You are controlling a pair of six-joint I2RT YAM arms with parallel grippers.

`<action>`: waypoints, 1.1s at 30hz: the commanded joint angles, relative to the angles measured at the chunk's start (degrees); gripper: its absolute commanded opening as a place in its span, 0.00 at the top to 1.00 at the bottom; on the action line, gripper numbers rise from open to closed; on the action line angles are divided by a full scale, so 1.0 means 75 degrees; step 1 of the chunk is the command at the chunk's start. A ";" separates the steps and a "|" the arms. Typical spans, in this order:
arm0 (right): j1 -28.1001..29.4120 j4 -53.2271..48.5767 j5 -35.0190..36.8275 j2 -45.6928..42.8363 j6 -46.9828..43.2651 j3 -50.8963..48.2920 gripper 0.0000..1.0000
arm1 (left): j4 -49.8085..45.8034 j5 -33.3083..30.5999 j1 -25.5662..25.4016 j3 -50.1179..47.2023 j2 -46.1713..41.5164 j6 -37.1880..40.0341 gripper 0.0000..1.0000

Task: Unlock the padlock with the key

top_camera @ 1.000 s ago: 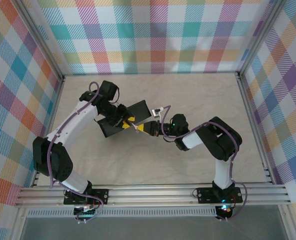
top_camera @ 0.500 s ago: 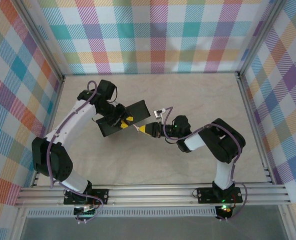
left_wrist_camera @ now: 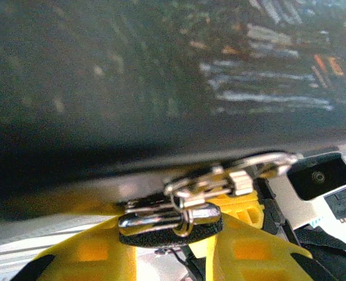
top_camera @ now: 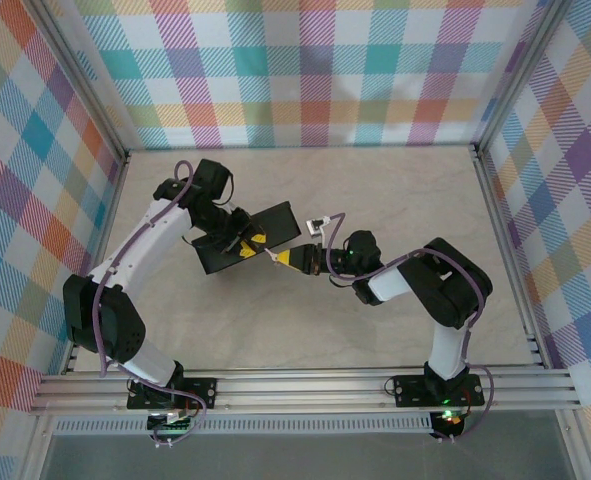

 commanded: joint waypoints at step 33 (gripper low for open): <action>0.0142 0.0344 0.0037 0.0451 0.0224 0.0931 1.00 | 0.0212 0.0672 0.0055 0.0275 -0.0366 0.0062 1.00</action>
